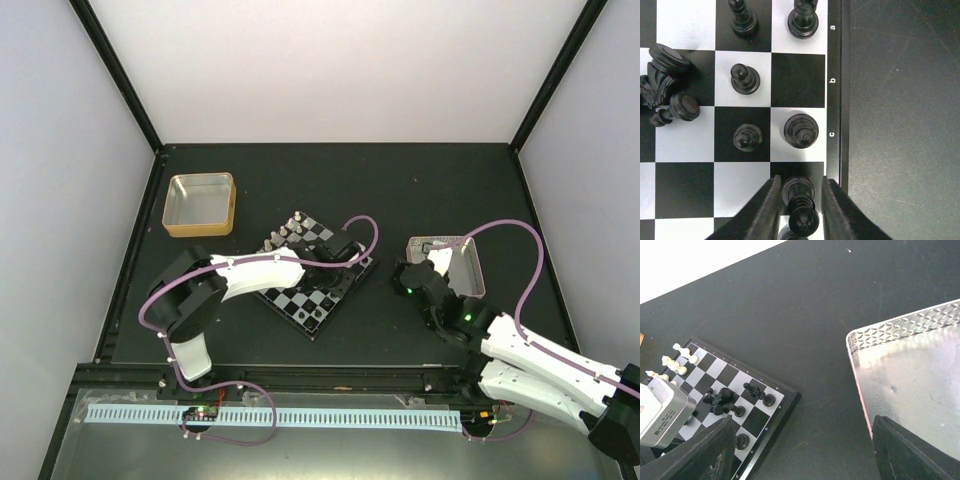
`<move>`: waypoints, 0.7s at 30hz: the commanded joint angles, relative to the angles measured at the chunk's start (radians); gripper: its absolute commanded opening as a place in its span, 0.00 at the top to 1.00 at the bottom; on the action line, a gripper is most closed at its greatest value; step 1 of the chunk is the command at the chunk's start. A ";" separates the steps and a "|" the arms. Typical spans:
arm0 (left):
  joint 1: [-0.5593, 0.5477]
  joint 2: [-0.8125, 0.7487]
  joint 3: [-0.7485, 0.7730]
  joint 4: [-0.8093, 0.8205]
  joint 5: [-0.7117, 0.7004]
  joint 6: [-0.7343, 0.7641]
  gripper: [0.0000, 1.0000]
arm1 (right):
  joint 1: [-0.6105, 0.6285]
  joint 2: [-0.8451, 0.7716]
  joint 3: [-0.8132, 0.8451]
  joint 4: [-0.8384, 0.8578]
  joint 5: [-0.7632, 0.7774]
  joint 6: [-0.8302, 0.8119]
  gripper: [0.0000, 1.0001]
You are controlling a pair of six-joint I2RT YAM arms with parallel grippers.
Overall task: Set up the chess pieces on the board
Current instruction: Place the chess piece on the chessboard.
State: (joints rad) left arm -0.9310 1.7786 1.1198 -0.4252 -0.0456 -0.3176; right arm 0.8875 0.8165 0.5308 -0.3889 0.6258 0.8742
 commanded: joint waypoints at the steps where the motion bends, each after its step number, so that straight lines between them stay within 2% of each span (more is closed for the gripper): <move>1: -0.005 -0.013 0.036 -0.020 -0.010 0.006 0.71 | -0.005 -0.003 0.016 0.010 0.027 0.015 0.24; 7: -0.001 -0.090 0.052 -0.026 -0.007 -0.002 0.57 | -0.004 -0.017 0.026 0.004 0.018 0.012 0.24; 14: 0.026 -0.228 0.024 -0.017 -0.056 -0.042 0.54 | -0.004 -0.001 0.034 0.044 -0.052 -0.035 0.25; 21: 0.090 -0.476 -0.141 0.059 -0.160 -0.115 0.50 | -0.007 0.190 0.169 0.057 -0.225 -0.157 0.26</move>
State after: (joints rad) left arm -0.8742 1.4258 1.0615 -0.4088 -0.1135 -0.3744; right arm 0.8852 0.9073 0.6006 -0.3698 0.5087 0.8059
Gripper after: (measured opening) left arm 0.487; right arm 0.746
